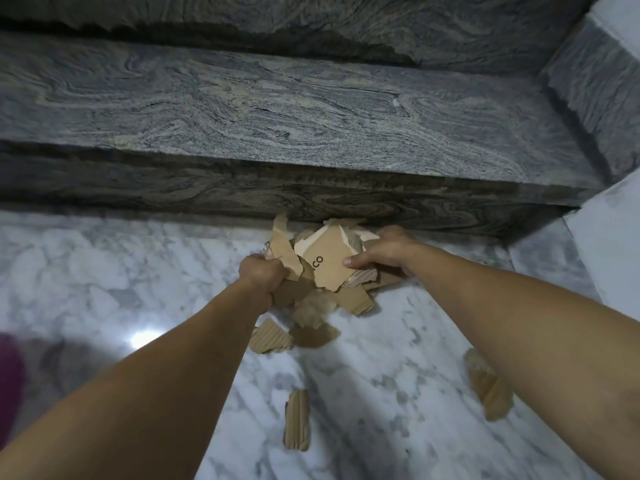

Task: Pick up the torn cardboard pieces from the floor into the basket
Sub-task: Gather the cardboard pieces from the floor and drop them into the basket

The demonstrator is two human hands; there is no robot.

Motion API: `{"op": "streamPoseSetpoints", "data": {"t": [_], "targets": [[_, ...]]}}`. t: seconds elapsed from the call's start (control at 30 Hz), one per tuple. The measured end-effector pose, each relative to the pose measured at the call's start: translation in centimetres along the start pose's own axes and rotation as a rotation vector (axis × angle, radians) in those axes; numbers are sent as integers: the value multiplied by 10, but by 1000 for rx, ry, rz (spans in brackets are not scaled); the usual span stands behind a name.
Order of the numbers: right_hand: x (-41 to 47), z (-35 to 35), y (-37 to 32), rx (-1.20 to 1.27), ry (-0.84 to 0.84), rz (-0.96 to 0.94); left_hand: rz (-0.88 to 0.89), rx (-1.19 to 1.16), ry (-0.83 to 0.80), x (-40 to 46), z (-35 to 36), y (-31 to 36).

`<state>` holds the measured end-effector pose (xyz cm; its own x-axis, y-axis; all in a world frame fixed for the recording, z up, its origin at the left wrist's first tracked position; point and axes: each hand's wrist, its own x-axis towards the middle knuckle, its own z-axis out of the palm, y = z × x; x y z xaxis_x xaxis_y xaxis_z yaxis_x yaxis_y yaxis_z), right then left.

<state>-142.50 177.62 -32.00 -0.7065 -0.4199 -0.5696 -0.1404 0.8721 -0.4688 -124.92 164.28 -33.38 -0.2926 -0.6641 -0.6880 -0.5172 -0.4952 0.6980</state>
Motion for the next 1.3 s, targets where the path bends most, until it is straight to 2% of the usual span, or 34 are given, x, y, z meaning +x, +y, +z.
{"op": "streamPoseSetpoints", "data": {"t": [0.27, 0.67, 1.0, 1.17, 1.3], "targets": [[-22, -18, -13, 109, -238, 14, 49, 71, 17, -10, -23, -2], [-157, -74, -105, 80, -130, -170, 367, 324, 54, -101, -144, 70], [-280, -65, -263, 163, -147, -401, 366, 442, -27, -221, -326, 144], [-343, -18, -344, 185, -296, -526, 312, 389, -22, -262, -439, 131], [-374, 34, -394, 176, -383, -542, 251, 358, 41, -271, -504, 97]]}}
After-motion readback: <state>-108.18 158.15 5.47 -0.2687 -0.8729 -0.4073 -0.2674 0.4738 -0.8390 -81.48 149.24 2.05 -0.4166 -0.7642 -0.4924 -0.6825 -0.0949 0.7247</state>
